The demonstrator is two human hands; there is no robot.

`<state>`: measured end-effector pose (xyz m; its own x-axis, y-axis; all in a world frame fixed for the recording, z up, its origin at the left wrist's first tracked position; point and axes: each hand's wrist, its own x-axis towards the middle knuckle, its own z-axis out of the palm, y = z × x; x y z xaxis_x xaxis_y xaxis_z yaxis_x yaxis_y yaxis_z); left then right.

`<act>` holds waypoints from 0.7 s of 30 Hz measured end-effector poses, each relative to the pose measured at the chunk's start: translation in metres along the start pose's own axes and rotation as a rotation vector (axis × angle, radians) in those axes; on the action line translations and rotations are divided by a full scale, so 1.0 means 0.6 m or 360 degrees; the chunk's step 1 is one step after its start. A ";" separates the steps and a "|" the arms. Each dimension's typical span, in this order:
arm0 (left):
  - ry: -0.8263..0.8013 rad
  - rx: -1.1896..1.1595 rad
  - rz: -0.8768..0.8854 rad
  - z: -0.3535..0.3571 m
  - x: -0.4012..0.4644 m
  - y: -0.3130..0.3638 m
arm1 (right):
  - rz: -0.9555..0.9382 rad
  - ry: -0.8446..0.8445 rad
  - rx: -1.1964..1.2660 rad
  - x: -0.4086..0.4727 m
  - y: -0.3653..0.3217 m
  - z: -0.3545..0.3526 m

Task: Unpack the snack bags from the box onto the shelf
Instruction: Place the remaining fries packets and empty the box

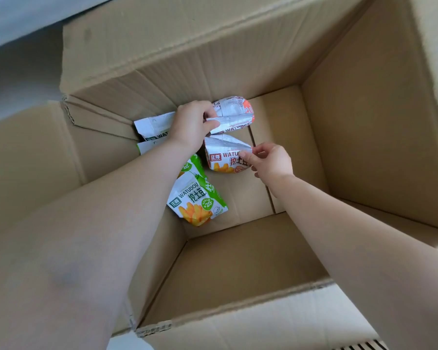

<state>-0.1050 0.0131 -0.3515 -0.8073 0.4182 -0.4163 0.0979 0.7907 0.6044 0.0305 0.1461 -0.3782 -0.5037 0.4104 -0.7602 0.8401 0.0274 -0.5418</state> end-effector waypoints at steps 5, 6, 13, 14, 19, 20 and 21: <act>0.0051 -0.0039 0.0018 0.014 0.007 -0.004 | -0.0253 -0.0166 -0.0170 -0.004 -0.012 -0.003; 0.0033 -0.0082 0.0038 0.016 0.006 -0.003 | -0.0288 -0.0251 -0.0182 -0.004 -0.012 0.004; 0.0007 -0.0353 -0.0013 -0.022 -0.016 0.010 | -0.0281 -0.0185 -0.0482 -0.003 -0.028 -0.021; 0.0008 -0.0375 -0.0033 -0.037 -0.023 0.017 | -0.0250 -0.0186 -0.0464 -0.014 -0.034 -0.035; 0.0069 -0.0233 -0.0119 -0.128 -0.087 0.086 | -0.0113 -0.0312 -0.0085 -0.108 -0.078 -0.121; 0.0082 -0.0223 -0.0137 -0.150 -0.105 0.105 | -0.0090 -0.0348 0.0042 -0.139 -0.096 -0.142; 0.0096 -0.0219 -0.0159 -0.172 -0.124 0.128 | -0.0072 -0.0383 0.0144 -0.171 -0.114 -0.162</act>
<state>-0.0974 -0.0036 -0.2041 -0.8430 0.3097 -0.4399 -0.0618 0.7566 0.6509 0.0443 0.1910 -0.2285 -0.5828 0.1813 -0.7922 0.7997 -0.0455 -0.5987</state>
